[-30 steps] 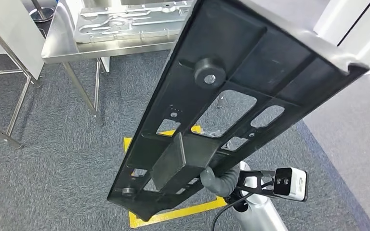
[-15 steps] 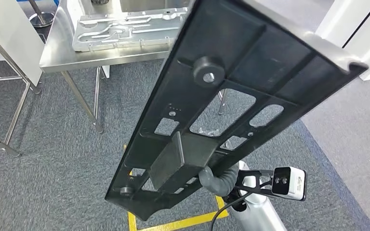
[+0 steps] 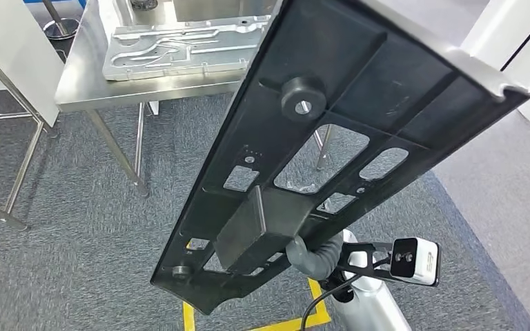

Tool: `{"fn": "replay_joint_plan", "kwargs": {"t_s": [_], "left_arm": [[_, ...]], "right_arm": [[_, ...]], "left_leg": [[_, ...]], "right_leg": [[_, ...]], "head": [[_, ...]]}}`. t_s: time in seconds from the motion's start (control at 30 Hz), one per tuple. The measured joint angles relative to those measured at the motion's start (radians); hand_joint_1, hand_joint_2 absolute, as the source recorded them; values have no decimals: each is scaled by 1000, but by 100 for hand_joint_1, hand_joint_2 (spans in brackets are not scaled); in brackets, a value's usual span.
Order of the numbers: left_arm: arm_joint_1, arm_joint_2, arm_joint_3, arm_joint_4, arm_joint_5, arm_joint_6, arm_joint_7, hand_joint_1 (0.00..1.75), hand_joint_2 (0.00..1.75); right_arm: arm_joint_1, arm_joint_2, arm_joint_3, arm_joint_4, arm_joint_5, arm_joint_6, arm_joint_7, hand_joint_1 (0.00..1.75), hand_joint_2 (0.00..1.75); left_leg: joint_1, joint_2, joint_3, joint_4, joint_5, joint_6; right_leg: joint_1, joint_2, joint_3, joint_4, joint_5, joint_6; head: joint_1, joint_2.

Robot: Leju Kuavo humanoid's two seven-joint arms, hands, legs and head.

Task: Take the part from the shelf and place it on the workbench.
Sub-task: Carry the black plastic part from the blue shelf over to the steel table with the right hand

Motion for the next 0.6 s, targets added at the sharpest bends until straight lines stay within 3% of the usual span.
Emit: {"fn": "replay_joint_plan", "kwargs": {"t_s": [0.07,0.1,0.2,0.23,0.27,0.3,0.37,0.4,0.43,0.5,0.6], "left_arm": [[-1,0,0,0,0,0,0,0,175],[-3,1,0,0,1,0,0,0,175],[-2,3,0,0,1,2,3,0,175],[0,3,0,0,2,2,6,0,175],[2,3,0,0,2,3,8,0,175],[3,3,0,0,3,4,11,0,175],[4,4,0,0,5,7,19,0,175],[4,4,0,0,6,9,23,0,175],[4,4,0,0,7,11,28,0,175],[6,4,1,0,9,17,38,0,175],[7,3,3,0,12,27,54,0,175]], "right_arm": [[-2,4,0,1,-1,-2,0,175,175],[-4,6,0,1,-2,-3,0,175,175],[-7,9,0,3,-5,-7,0,175,175],[-5,10,0,4,-5,-8,0,175,175],[-4,10,0,5,-6,-8,0,175,175],[-4,10,0,6,-6,-8,0,175,175],[-3,10,0,7,-6,-9,0,175,175],[-4,9,0,7,-6,-9,0,175,175],[-4,9,0,7,-6,-10,0,175,175],[-4,9,0,7,-6,-11,0,175,175],[-6,10,0,4,-5,-13,0,175,175]], "left_leg": [[0,3,-2,29,-4,-8],[1,4,-20,67,-15,-11],[2,5,-133,243,-85,-21],[2,5,-165,278,-98,-23],[2,5,-181,279,-91,-22],[2,5,-179,243,-59,-20],[-1,6,-139,108,36,-12],[-4,7,-122,54,59,-8],[-7,8,-112,23,67,-3],[-12,8,-107,11,66,8],[-4,7,-90,-1,82,22]], "right_leg": [[-4,-1,22,-12,1,-9],[-6,-1,34,-16,-2,-13],[-5,-2,55,-20,-19,-22],[-4,-1,61,-20,-25,-23],[-3,0,69,-20,-32,-23],[-2,1,79,-19,-40,-22],[-1,1,101,-19,-55,-18],[0,1,108,-19,-61,-15],[0,2,111,-19,-66,-11],[1,3,113,-19,-74,0],[3,2,108,8,-99,19]], "head": [[0,0],[0,0],[0,0],[-1,0],[-1,0],[-1,0],[0,0],[0,0],[0,0],[0,0],[0,0]]}}
